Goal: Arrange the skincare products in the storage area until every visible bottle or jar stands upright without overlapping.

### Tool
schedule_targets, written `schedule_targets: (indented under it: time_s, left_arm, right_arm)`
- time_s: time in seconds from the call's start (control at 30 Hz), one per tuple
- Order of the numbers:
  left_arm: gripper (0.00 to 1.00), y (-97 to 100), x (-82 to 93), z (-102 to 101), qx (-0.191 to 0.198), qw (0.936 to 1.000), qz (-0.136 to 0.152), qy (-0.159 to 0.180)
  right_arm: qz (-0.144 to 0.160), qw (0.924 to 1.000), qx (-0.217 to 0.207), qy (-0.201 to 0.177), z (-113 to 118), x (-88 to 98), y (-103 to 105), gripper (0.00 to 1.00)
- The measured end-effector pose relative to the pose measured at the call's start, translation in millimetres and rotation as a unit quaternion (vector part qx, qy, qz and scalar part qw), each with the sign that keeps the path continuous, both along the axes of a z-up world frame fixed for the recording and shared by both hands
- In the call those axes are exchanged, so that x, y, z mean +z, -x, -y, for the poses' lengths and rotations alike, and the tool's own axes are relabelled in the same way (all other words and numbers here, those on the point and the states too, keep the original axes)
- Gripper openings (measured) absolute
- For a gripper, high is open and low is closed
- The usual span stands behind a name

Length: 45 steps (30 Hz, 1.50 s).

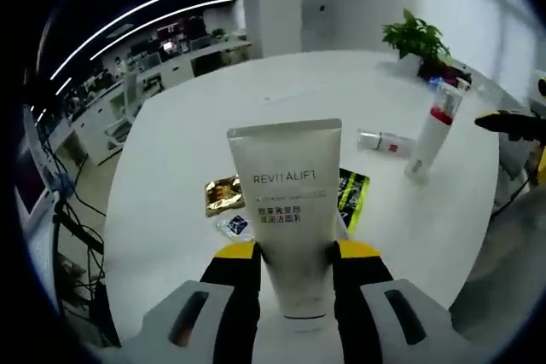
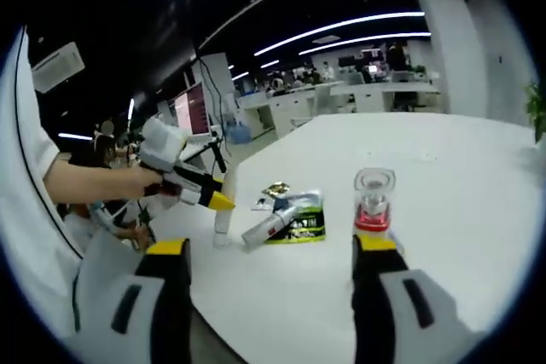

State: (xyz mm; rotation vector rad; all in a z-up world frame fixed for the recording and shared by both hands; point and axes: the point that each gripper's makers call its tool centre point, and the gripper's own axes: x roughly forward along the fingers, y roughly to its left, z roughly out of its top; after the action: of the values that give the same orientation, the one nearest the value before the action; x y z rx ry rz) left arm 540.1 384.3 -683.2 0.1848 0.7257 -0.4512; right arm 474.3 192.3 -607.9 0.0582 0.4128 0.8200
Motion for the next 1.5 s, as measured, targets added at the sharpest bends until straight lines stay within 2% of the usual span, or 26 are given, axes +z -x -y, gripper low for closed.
schedule_targets:
  time_s: [0.17, 0.27, 0.47, 0.67, 0.8, 0.97, 1.13, 1.3, 1.37, 1.5]
  left_arm:
    - [0.29, 13.9, 18.4, 12.7, 0.021, 0.9987, 0.002, 0.047]
    - [0.29, 23.0, 29.9, 24.6, 0.017, 0.9980, 0.007, 0.061]
    - [0.29, 34.6, 51.0, 60.3, -0.020, 0.9970, 0.028, 0.069]
    - [0.29, 39.7, 56.9, 96.4, -0.065, 0.9949, 0.044, 0.064]
    - [0.29, 43.1, 57.4, 117.4, -0.088, 0.9928, 0.048, 0.064]
    - [0.29, 43.8, 60.3, 130.5, -0.101, 0.9911, 0.055, 0.067]
    - [0.29, 42.6, 57.8, 133.0, -0.103, 0.9911, 0.054, 0.065]
    - [0.29, 44.1, 55.8, 139.0, -0.109, 0.9905, 0.056, 0.062]
    - [0.29, 45.2, 55.4, 141.5, -0.114, 0.9901, 0.057, 0.059]
    - [0.30, 45.8, 56.0, 143.5, -0.120, 0.9894, 0.059, 0.057]
  right_arm:
    - [0.017, 0.9995, 0.026, 0.001, -20.3, 10.4, -5.0, 0.76]
    - [0.030, 0.9988, 0.039, 0.004, -30.6, 17.2, -6.7, 0.74]
    - [0.037, 0.9975, 0.058, -0.014, -52.4, 34.5, -13.3, 0.67]
    - [0.036, 0.9966, 0.073, -0.015, -66.1, 44.4, -21.5, 0.58]
    - [0.011, 0.9969, 0.075, -0.021, -70.0, 42.4, -26.7, 0.51]
    - [-0.008, 0.9974, 0.071, -0.004, -69.0, 32.7, -29.0, 0.42]
    - [-0.024, 0.9970, 0.073, 0.006, -68.0, 23.8, -25.8, 0.36]
    - [-0.038, 0.9968, 0.069, 0.011, -66.2, 18.0, -26.7, 0.27]
    - [-0.046, 0.9965, 0.068, 0.016, -65.0, 15.6, -26.8, 0.20]
    - [-0.050, 0.9966, 0.059, 0.027, -59.7, 11.5, -30.7, 0.15]
